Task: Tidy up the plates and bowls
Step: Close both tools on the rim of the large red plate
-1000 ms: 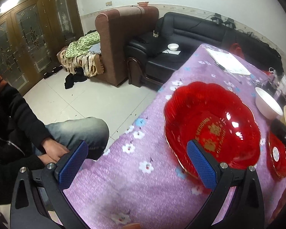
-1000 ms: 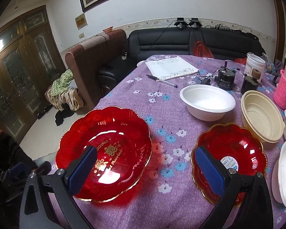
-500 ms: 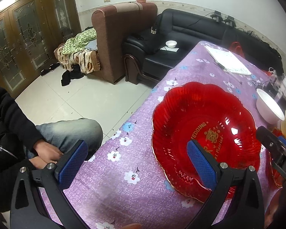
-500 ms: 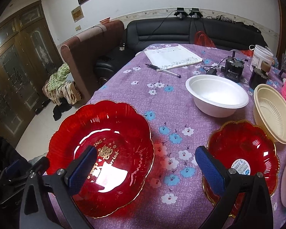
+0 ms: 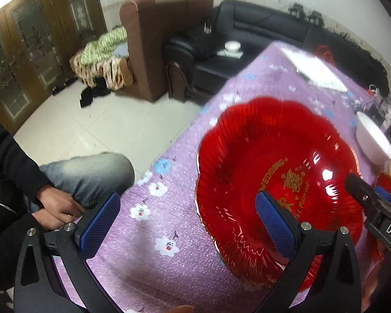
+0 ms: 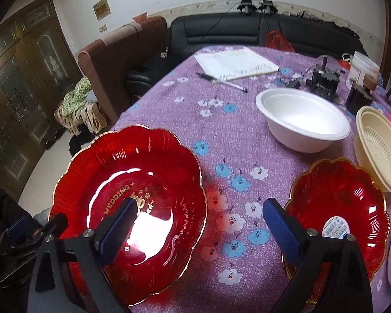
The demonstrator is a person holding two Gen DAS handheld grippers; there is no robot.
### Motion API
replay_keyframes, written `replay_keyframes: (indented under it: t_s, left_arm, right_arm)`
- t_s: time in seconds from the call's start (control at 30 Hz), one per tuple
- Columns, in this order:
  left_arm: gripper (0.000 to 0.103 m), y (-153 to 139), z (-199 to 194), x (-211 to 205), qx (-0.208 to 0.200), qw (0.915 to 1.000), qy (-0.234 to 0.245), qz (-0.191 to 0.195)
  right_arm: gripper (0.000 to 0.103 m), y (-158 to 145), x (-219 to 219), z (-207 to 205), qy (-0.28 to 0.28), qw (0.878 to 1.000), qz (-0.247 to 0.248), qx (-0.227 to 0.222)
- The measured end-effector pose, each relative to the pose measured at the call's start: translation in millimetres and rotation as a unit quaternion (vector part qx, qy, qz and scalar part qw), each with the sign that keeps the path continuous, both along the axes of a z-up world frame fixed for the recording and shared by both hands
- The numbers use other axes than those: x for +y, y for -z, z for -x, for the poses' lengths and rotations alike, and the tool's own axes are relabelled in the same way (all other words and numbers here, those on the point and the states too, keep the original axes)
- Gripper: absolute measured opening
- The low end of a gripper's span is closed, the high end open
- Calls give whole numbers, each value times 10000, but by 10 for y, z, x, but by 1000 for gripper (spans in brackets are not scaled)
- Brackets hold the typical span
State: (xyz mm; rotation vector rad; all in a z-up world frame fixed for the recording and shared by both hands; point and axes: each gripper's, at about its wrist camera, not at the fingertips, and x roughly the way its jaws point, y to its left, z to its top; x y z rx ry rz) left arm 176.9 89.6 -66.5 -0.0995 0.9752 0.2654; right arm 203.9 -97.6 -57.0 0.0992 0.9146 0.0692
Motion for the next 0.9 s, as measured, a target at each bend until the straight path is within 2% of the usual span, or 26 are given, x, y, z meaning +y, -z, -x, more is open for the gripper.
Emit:
replay_keyframes:
  t_s: [0.1,0.2,0.23,0.37,0.53,0.63,0.67,0.7,0.73,0.8,0.83,0.9]
  left_arm:
    - [103,143,-112,8,347,9992,32,204]
    - [103,263,-194,-30,661,9973,51,305]
    - [103,277,-204,-53,686,9975,48,182]
    - [103,297,-241,-78,758,9970,96,160]
    - [101,267,-258,-137,762,9967,193,180]
    - [85,224,-220,-160,626,9980,128,12]
    - [68,196,-196,-168,543,9984,111,-64]
    - [51,174,-175,-173,493,9986,101,-132]
    - [45,150,-151,-172,427,9989,133,-103]
    - [28,126,-124,-178,365,9991,217,-27]
    - [24,123,-121,-176,343,9991,253,-10]
    - [24,119,-111,-180,310,9992,243,4]
  right_arm:
    - [86,76,-24,-48,41,9998,-51,195]
    - [85,166,-36,-94,56,9992,-103,383]
    - [84,186,-34,-107,66,9991,-89,412]
    - [79,253,-31,-153,76,9983,-124,565]
    - [61,315,-17,-197,107,9972,-65,741]
    - [41,300,-10,-184,139,9973,-24,715]
    - [37,296,-9,-184,120,9973,-88,721]
    - [28,291,-6,-185,58,9971,-189,737]
    - [21,286,6,-188,19,9970,-220,739]
    - [16,273,43,-178,-16,9972,-207,725]
    - [16,266,60,-167,-1,9973,-179,707]
    - [16,266,70,-156,16,9975,-178,689]
